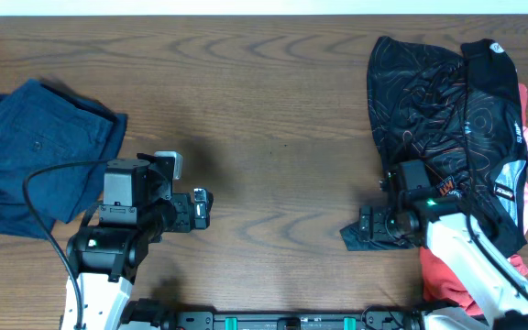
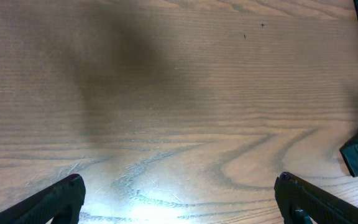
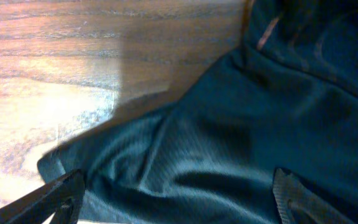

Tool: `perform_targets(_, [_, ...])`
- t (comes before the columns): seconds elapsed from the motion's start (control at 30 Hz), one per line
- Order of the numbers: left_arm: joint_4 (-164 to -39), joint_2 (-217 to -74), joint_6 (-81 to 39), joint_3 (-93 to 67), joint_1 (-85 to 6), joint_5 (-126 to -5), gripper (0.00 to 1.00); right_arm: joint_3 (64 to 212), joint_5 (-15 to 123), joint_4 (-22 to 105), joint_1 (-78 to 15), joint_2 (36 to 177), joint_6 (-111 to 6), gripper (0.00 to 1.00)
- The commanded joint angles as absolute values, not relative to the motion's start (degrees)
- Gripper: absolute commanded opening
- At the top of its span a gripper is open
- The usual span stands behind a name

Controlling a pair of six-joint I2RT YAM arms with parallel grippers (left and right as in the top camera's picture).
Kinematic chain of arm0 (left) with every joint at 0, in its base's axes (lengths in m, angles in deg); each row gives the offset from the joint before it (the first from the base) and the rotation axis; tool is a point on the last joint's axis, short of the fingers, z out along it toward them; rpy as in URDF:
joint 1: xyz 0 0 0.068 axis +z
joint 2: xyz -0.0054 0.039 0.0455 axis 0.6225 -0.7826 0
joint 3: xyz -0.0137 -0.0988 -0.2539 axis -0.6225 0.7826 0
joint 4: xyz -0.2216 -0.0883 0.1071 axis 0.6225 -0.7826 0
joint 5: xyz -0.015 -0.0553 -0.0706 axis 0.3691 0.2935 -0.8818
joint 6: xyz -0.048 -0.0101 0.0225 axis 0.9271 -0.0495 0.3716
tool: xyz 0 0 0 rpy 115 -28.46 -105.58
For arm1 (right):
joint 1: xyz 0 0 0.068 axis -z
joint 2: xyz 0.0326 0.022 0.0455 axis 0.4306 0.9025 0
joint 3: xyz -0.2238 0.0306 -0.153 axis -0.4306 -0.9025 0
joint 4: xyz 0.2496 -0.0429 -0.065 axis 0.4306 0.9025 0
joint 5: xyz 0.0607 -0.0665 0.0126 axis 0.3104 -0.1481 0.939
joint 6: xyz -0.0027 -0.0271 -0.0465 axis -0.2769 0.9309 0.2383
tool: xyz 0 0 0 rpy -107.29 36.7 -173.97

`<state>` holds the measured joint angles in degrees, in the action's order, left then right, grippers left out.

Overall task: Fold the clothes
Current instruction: 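Reach the right gripper to the black jersey's lower edge and grasp it, then drag the black jersey leftward with the right gripper toward the left gripper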

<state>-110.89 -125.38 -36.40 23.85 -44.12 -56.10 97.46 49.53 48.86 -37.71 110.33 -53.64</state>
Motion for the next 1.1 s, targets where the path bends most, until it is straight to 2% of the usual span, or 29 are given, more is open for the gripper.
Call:
perform_targets(0.0, [-111.16, -125.38, -36.09, 22.52, -43.82, -56.82, 0.98, 97.00, 49.09, 47.74, -39.00, 112.87, -55.28, 0.91])
perform_targets(0.23, [-111.13, -125.38, -36.11, 22.52, -43.82, -56.82, 0.98, 97.00, 49.16, 45.58, -40.03, 117.50, -55.26, 0.71])
perform_targets(0.37, [-111.11, -125.38, -36.11, 22.52, -43.82, -56.82, 0.98, 97.00, 49.62, 44.75, -40.77, 118.35, -55.26, 0.32])
perform_targets(0.47, [-111.09, -125.38, -36.09, 22.52, -43.82, -56.82, 0.98, 97.61, 49.60, 44.62, -40.95, 118.02, -55.19, 0.10])
perform_targets(0.53, [-111.07, -125.38, -36.11, 22.52, -43.82, -56.82, 0.98, 99.45, 49.64, 45.45, -40.97, 117.46, -55.15, 0.03])
perform_targets(0.8, [-109.78, -125.36, -36.11, 22.52, -43.82, -56.82, 0.98, 120.96, 53.97, 52.31, -42.83, 114.81, -48.24, 0.01])
perform_targets(0.93, [-109.14, -125.38, -36.09, 22.52, -43.82, -56.82, 0.98, 127.58, 56.79, 49.49, -47.46, 114.81, -47.45, 0.01])
perform_targets(1.07, [-108.49, -125.38, -36.09, 22.52, -43.82, -56.82, 0.98, 127.67, 57.09, 44.01, -53.56, 115.77, -47.96, 0.01])
